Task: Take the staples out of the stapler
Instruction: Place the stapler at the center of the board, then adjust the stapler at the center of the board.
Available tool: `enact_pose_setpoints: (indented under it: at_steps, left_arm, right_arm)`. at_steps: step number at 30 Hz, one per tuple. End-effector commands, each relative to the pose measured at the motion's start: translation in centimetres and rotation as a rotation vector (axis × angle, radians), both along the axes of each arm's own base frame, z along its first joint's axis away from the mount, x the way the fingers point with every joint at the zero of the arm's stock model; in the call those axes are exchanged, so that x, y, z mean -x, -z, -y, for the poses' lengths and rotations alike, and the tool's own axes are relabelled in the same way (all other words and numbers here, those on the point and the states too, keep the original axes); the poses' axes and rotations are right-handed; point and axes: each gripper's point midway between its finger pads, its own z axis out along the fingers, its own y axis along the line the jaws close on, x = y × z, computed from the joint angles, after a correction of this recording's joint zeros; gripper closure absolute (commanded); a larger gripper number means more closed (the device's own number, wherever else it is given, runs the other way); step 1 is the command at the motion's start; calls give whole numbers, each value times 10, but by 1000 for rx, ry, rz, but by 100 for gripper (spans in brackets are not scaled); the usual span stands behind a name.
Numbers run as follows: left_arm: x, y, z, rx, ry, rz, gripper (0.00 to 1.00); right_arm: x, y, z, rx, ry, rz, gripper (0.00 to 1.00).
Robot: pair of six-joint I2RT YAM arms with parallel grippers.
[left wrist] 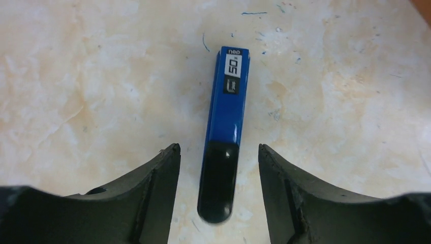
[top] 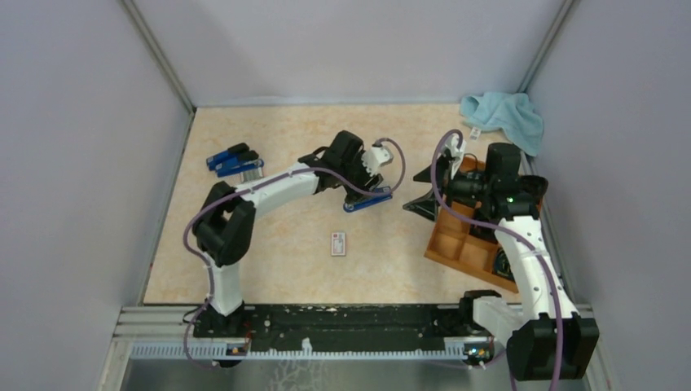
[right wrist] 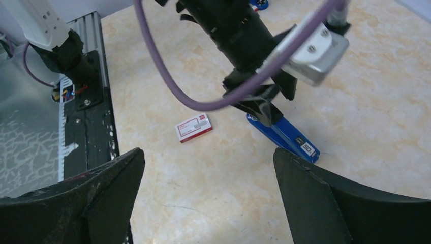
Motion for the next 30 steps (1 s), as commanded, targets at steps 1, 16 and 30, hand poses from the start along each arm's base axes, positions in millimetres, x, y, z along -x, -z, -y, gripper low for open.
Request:
enact_pose_setpoints:
  at_steps: [1,16,30]
  left_arm:
    - [7,-70,0,227,-56,113,36]
    - [97,-78,-107,714,-345,30,15]
    - [32,-42,-89,816,-391,-362,51]
  right_arm:
    - [10,-14,-2,-9,-68,105,1]
    - [32,6,-26,-50,-312,233,2]
    - [-9,39,-26,118,-51,-12,2]
